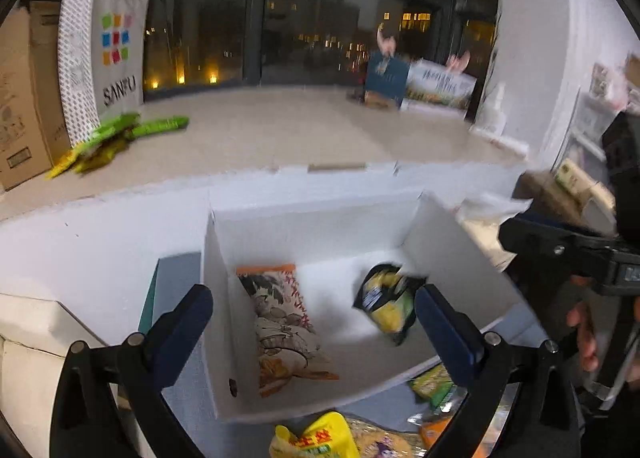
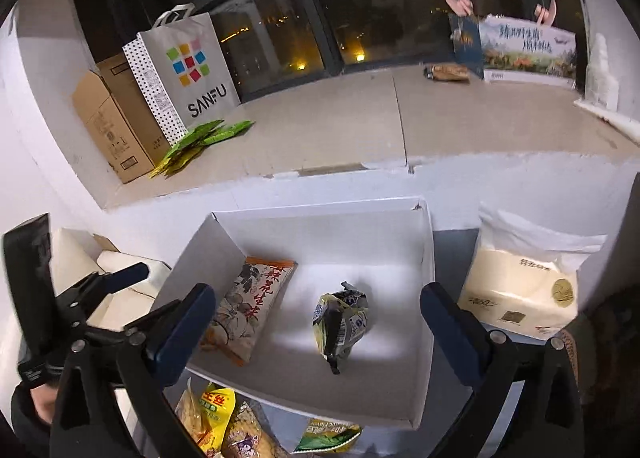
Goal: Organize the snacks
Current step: 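Carry both bags over the white box and open both grippers to drop them, then withdraw both grippers from the box back toward the snack pile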
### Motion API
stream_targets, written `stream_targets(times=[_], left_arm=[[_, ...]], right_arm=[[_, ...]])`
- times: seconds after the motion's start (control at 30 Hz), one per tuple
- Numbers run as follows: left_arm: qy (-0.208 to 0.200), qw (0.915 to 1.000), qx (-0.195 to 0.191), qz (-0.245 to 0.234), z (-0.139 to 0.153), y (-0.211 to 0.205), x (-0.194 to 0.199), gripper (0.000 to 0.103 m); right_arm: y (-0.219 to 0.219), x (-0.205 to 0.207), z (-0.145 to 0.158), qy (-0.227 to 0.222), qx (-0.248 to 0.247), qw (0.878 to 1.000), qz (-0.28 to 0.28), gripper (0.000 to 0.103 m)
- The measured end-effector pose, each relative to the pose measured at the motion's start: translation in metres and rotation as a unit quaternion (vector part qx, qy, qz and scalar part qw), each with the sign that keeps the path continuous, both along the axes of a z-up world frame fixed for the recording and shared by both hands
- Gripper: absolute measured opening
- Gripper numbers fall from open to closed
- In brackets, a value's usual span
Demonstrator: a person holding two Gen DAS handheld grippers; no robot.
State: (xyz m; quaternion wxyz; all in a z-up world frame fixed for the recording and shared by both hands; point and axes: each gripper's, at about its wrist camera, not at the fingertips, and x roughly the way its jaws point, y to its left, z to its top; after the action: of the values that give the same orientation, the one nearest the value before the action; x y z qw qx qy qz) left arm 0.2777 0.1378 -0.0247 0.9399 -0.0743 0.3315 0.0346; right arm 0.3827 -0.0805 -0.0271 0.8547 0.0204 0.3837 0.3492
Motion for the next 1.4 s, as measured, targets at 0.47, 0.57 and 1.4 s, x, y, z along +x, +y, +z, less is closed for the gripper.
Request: stream_targets(times=[0.47, 0.57, 1.4], left_arm=[[-0.147, 0.9889, 0.008, 0.021, 0.048, -0.049, -0.176, 0.103], [-0.132, 0.9906, 0.015, 0.032, 0.045, -0.064, -0.205, 0.103], [-0.102, 0.9947, -0.013, 0.005, 0.007, -0.112, -0.293, 0.103]], right_arm=[[-0.051, -0.120, 0.060, -0.121, 0.067, 0.990, 0.042, 0.103], [-0.071, -0.158, 0.066, -0.152, 0.065, 0.985, 0.048, 0.103], [-0.189, -0.272, -0.016, -0.165, -0.032, 0.986, 0.007, 0.103]])
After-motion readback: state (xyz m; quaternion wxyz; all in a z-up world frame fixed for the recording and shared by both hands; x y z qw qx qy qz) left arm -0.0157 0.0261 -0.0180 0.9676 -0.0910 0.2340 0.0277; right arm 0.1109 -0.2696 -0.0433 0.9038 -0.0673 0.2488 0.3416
